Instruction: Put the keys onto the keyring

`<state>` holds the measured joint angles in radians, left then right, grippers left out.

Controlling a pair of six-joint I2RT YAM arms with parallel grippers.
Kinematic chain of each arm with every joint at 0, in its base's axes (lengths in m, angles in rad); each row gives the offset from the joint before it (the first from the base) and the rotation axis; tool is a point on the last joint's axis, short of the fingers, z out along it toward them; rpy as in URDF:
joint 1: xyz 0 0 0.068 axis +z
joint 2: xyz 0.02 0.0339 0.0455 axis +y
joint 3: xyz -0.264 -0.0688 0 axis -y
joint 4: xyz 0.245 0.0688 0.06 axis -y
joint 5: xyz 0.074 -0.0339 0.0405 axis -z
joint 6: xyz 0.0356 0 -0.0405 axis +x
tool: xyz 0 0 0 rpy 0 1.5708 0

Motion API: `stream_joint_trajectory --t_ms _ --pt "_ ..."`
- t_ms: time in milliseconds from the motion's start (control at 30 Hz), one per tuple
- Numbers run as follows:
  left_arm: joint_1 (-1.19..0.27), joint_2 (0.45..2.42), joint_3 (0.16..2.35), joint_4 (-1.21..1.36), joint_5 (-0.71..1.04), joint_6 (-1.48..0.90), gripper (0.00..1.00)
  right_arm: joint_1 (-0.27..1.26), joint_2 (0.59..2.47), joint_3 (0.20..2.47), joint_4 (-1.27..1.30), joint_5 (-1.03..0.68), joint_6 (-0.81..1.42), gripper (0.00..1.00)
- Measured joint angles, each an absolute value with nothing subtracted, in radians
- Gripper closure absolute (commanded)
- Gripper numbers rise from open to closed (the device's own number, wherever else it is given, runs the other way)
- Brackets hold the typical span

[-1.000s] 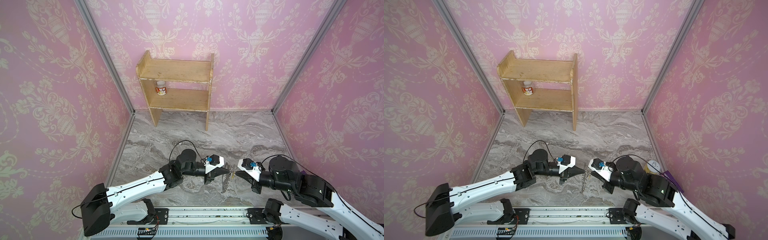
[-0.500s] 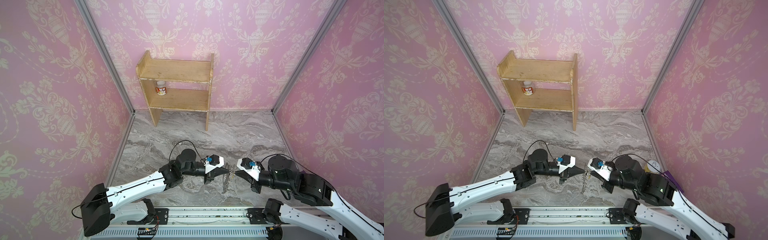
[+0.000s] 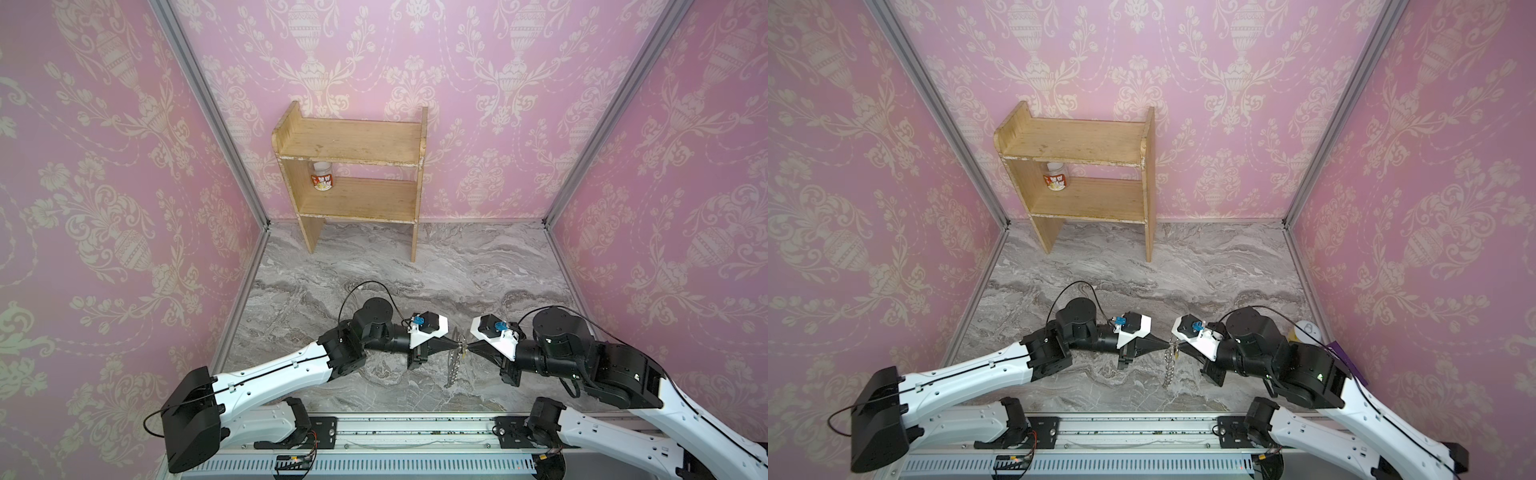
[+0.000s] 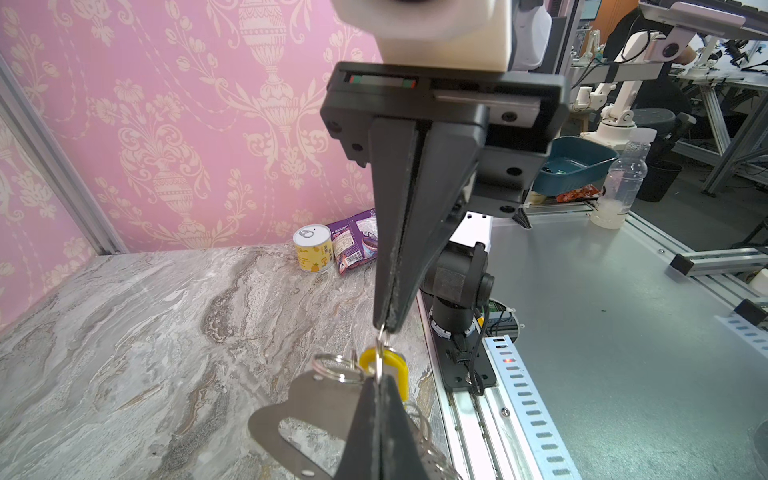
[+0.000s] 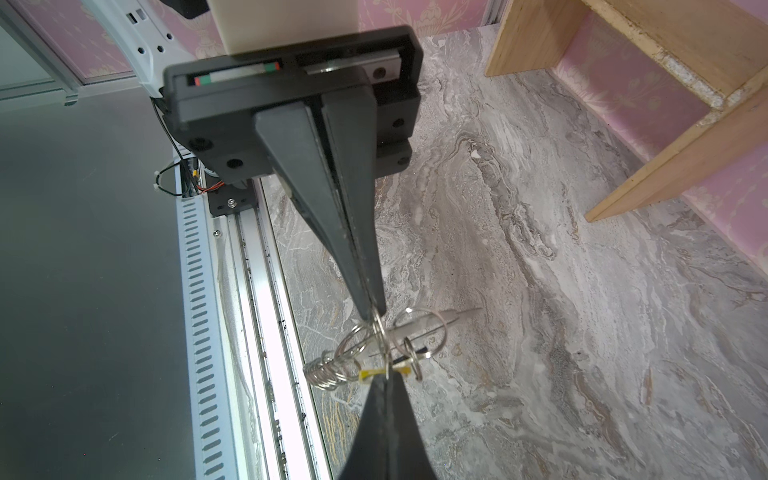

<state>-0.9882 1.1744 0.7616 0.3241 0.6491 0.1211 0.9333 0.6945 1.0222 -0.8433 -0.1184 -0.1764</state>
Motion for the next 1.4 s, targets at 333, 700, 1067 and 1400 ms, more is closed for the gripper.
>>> stream_joint_trajectory --t_ms 333,700,1067,1400 --pt "-0.988 1.174 0.762 0.321 0.654 0.131 1.00 0.933 0.698 1.032 -0.852 -0.127 -0.176 1.00" --pt "-0.988 1.174 0.762 0.307 0.660 0.142 1.00 0.933 0.722 1.047 -0.859 -0.147 -0.178 1.00" --pt "-0.989 1.184 0.763 0.282 0.668 0.147 1.00 0.935 0.729 1.070 -0.852 -0.171 -0.184 1.00" --pt "-0.988 1.188 0.769 0.260 0.667 0.148 1.00 0.935 0.730 1.076 -0.854 -0.191 -0.185 1.00"
